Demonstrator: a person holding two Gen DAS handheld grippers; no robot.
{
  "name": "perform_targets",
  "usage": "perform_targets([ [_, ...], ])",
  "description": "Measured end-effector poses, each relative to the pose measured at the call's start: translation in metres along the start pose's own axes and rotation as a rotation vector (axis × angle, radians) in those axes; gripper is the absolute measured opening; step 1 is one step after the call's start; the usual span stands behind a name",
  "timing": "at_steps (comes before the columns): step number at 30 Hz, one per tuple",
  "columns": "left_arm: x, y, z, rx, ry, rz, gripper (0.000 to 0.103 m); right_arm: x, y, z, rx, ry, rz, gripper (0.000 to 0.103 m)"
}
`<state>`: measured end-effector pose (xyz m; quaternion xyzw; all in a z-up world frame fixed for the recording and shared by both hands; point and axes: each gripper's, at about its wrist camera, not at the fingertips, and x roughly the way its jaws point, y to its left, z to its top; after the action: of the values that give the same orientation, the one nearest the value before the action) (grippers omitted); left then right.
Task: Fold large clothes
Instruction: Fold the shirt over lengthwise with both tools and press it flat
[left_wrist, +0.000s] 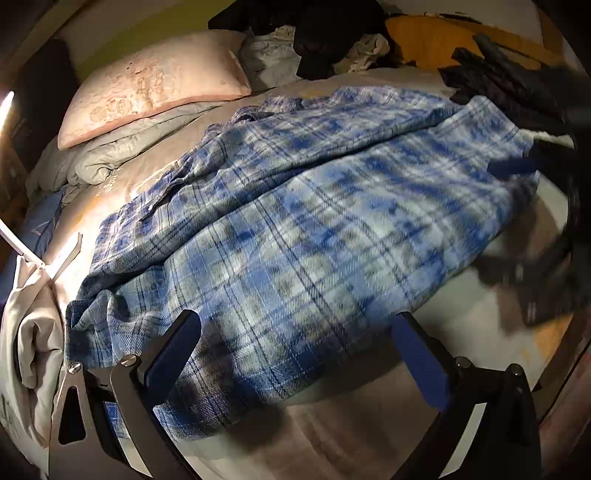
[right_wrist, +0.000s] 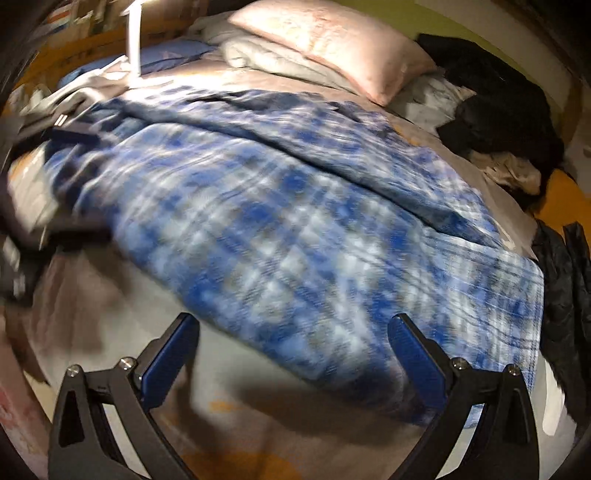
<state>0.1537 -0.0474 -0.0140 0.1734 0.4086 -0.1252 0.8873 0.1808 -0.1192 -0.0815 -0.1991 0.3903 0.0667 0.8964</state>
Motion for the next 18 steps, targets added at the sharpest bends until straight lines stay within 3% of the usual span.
perform_targets([
  [4, 0.009, 0.014, -0.002, -0.109, 0.050, -0.018, 0.103, 0.009, -0.019, 0.005, 0.075, 0.024, -0.048, 0.103],
  [11, 0.014, 0.044, -0.009, -0.241, 0.063, 0.101, 0.103, 0.008, -0.029, 0.010, 0.066, -0.008, -0.186, 0.103],
  [15, 0.015, 0.058, -0.014, -0.283, 0.066, 0.131, 0.103, 0.010, -0.037, 0.009, 0.093, 0.007, -0.195, 0.103],
  [18, 0.012, 0.062, -0.019, -0.294, 0.067, 0.099, 0.103, 0.008, -0.045, 0.012, 0.119, -0.009, -0.199, 0.103],
])
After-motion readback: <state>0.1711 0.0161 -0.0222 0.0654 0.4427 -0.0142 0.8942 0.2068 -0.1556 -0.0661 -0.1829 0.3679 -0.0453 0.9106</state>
